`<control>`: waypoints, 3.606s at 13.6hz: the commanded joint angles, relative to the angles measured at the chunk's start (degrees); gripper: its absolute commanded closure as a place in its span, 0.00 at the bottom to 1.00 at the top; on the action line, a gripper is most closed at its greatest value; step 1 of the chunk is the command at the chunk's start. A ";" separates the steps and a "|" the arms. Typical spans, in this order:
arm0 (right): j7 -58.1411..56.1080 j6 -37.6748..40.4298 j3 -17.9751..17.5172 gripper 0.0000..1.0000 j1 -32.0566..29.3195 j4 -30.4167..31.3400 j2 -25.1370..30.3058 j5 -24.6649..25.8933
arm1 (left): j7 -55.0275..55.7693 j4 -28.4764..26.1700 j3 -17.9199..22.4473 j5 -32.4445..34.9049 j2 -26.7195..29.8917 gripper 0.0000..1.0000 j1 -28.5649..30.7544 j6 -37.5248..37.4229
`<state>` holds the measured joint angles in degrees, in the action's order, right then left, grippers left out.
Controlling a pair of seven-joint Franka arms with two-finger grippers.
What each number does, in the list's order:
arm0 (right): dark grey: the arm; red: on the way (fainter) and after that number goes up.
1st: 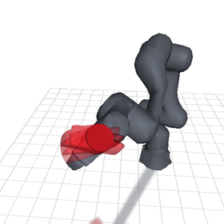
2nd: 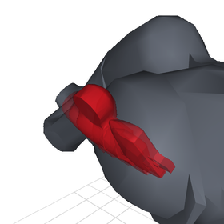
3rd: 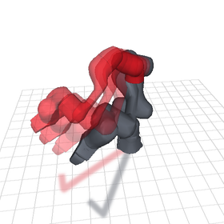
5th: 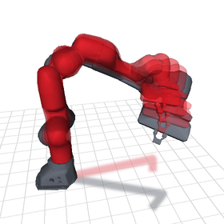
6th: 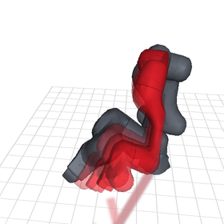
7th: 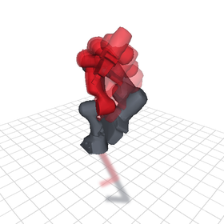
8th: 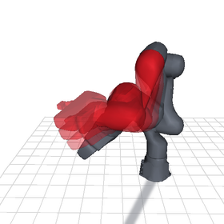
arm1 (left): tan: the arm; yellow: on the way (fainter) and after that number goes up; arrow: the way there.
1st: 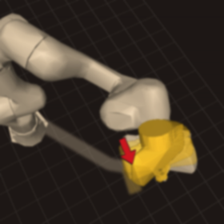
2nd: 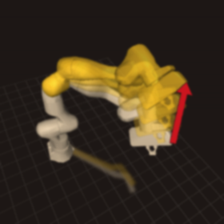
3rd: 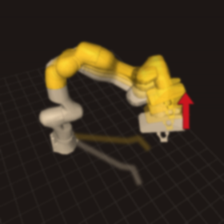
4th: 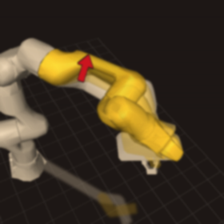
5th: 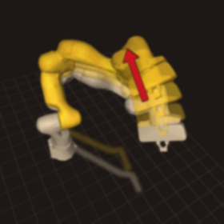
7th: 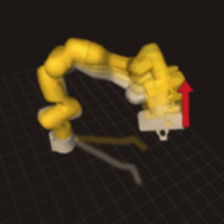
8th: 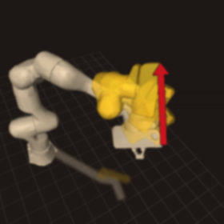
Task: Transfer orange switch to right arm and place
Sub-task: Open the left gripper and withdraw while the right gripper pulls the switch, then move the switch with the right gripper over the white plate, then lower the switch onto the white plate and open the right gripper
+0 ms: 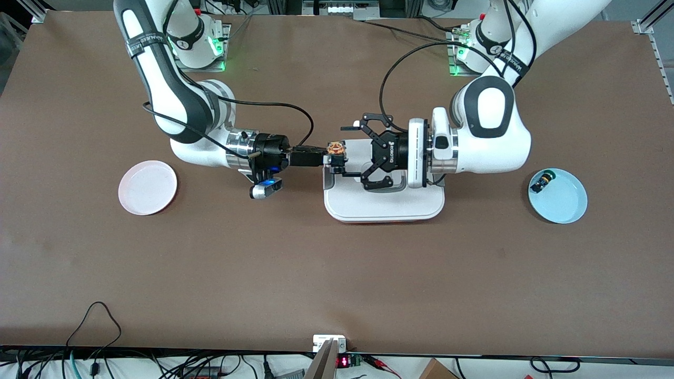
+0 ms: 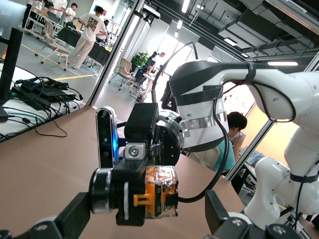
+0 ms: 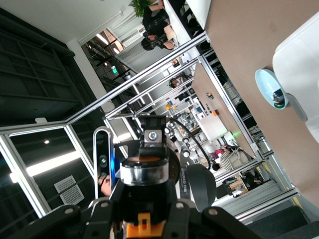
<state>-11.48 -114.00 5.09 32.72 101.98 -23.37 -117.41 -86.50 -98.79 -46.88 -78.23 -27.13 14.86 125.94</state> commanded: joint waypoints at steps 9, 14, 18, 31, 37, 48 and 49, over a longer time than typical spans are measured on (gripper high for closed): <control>4.62 13.00 0.18 1.00 -11.61 -4.32 -3.96 11.66 | 38.92 4.29 -0.32 36.88 5.78 0.00 13.25 -33.45; 5.77 22.67 0.18 1.00 -18.47 -7.32 -6.34 22.37 | 64.30 11.93 -0.40 56.49 5.60 0.00 13.97 -46.20; 5.77 26.19 0.36 1.00 -22.17 -13.71 -5.99 41.41 | 74.98 20.02 -0.58 72.82 5.60 0.00 13.44 -53.43; 0.14 11.81 0.89 1.00 -21.56 -1.81 12.02 104.90 | 86.69 6.26 42.98 78.94 27.64 0.00 -14.23 -37.46; 0.15 -15.35 1.24 1.00 -24.71 17.28 13.98 117.66 | 85.01 4.65 45.30 79.02 27.49 0.00 -15.65 -35.24; -2.93 -36.11 1.15 0.97 -32.54 23.44 -1.32 118.29 | 85.01 4.83 45.12 79.64 27.66 0.00 -15.83 -35.86; -2.93 -37.07 1.15 0.96 -33.07 23.53 -2.11 118.38 | 85.01 4.83 45.12 79.64 27.66 0.00 -15.83 -35.86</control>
<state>-13.84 -149.23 6.83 1.17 125.19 -24.47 0.17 -0.82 -93.99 -2.35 1.35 0.25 -0.37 90.16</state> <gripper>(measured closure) 0.661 0.000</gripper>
